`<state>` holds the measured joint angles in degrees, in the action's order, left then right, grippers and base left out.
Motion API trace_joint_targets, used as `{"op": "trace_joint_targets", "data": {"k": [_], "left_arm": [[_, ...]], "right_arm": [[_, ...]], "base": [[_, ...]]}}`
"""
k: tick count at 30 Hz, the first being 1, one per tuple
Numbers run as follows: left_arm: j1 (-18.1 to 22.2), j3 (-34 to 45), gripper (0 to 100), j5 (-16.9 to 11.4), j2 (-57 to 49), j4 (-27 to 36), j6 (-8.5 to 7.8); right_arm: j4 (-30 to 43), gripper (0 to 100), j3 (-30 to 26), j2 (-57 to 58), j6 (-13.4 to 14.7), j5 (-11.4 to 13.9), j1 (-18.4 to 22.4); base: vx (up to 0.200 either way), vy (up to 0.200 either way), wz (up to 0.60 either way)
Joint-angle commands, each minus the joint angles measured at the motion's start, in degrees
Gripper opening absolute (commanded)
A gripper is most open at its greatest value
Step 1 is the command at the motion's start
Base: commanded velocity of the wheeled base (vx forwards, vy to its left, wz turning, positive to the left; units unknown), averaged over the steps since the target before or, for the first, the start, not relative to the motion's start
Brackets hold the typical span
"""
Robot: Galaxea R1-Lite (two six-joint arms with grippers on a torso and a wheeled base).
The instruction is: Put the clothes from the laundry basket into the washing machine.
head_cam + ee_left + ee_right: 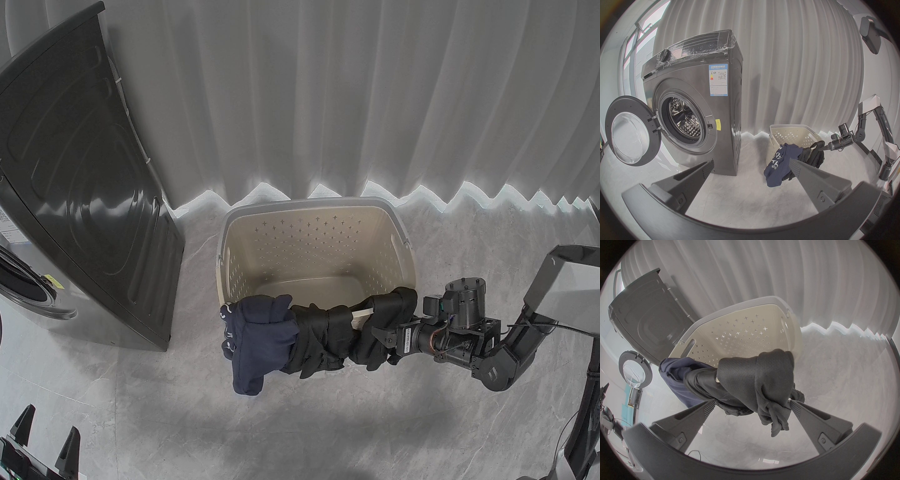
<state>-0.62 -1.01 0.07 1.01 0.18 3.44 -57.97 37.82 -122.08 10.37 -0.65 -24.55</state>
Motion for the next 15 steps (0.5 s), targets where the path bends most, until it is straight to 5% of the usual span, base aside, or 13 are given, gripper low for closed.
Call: {"op": "trace_joint_targets", "data": {"k": [1,15], "left_arm": [[0.0,0.9,100,0.0,-0.6,0.0,0.08],[0.0,0.9,100,0.0,-0.6,0.0,0.08]], "right_arm": [[-0.6,100,2.9,-3.5,0.0,0.0,0.4],[-4.3,100,8.2,-8.9,-0.7,0.1,0.5]], "base": [[0.000,0.000,0.00],[0.000,0.000,0.00]]}}
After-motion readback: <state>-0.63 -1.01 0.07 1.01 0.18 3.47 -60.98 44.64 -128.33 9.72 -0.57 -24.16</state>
